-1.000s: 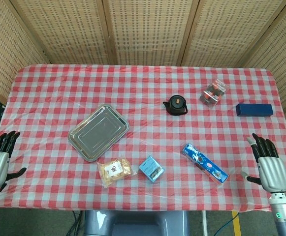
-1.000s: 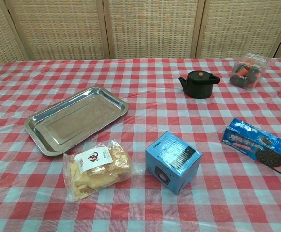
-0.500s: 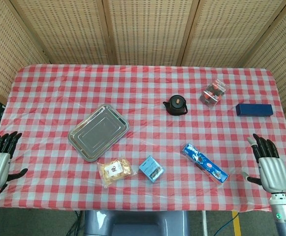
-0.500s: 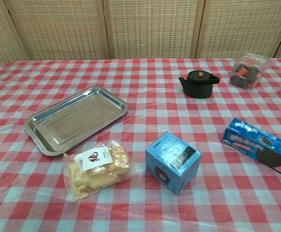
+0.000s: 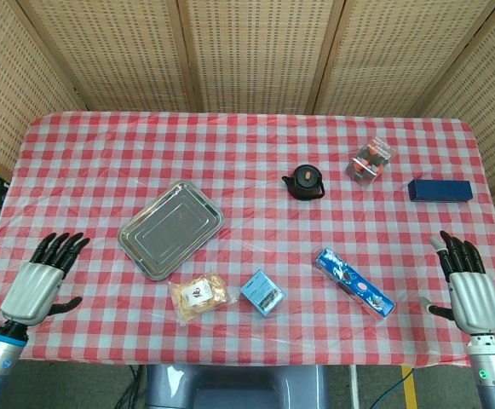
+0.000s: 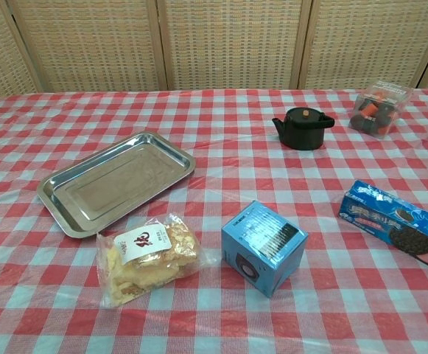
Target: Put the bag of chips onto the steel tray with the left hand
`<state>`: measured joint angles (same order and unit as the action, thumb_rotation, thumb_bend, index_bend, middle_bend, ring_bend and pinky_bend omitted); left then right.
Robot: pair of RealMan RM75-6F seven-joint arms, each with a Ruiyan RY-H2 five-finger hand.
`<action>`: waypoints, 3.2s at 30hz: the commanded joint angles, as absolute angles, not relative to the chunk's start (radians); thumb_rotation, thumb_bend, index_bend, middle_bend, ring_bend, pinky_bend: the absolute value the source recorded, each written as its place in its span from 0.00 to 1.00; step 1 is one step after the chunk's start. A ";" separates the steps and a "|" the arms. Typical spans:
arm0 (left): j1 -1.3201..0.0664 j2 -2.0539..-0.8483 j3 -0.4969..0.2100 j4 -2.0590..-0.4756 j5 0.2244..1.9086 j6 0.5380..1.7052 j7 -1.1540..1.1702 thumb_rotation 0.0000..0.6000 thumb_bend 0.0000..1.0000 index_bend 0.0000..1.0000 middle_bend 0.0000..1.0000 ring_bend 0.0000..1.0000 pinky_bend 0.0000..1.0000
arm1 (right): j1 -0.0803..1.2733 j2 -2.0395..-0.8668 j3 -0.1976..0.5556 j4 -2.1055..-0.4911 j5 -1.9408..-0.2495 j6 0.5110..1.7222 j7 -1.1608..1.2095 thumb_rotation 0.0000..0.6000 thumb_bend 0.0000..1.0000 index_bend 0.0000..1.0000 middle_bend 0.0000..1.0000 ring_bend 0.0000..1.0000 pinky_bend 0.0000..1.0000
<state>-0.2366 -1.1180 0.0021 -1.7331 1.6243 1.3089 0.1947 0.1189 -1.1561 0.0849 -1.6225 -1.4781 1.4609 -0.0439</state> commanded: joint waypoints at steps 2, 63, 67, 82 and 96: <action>-0.299 -1.115 0.033 -1.739 1.718 1.246 0.199 1.00 0.00 0.00 0.00 0.00 0.00 | 0.118 -1.154 0.090 -1.625 -1.466 1.459 -0.044 1.00 0.07 0.00 0.00 0.00 0.00; -0.842 -1.499 -0.009 -1.793 0.936 0.811 0.903 1.00 0.23 0.24 0.03 0.03 0.15 | 0.092 -1.075 0.138 -1.638 -1.412 1.478 0.120 1.00 0.07 0.00 0.00 0.00 0.00; -0.839 -1.521 0.011 -1.779 0.948 0.865 0.907 1.00 0.33 0.36 0.12 0.10 0.22 | 0.090 -1.071 0.138 -1.640 -1.416 1.482 0.128 1.00 0.07 0.00 0.00 0.00 0.00; -0.803 -1.354 -0.031 -1.840 1.082 0.984 0.731 1.00 0.34 0.39 0.15 0.12 0.23 | 0.087 -1.071 0.136 -1.645 -1.426 1.489 0.119 1.00 0.07 0.00 0.00 0.00 0.00; -0.781 -1.262 -0.067 -1.706 1.078 0.979 0.573 1.00 0.34 0.39 0.15 0.12 0.23 | 0.088 -1.074 0.130 -1.652 -1.436 1.487 0.107 1.00 0.07 0.00 0.00 0.00 0.00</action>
<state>-0.7853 -1.2592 -0.0616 -1.7300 1.0821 0.9836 0.5919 0.0884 -1.0742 0.1303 -1.6518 -1.4359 1.4870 0.1069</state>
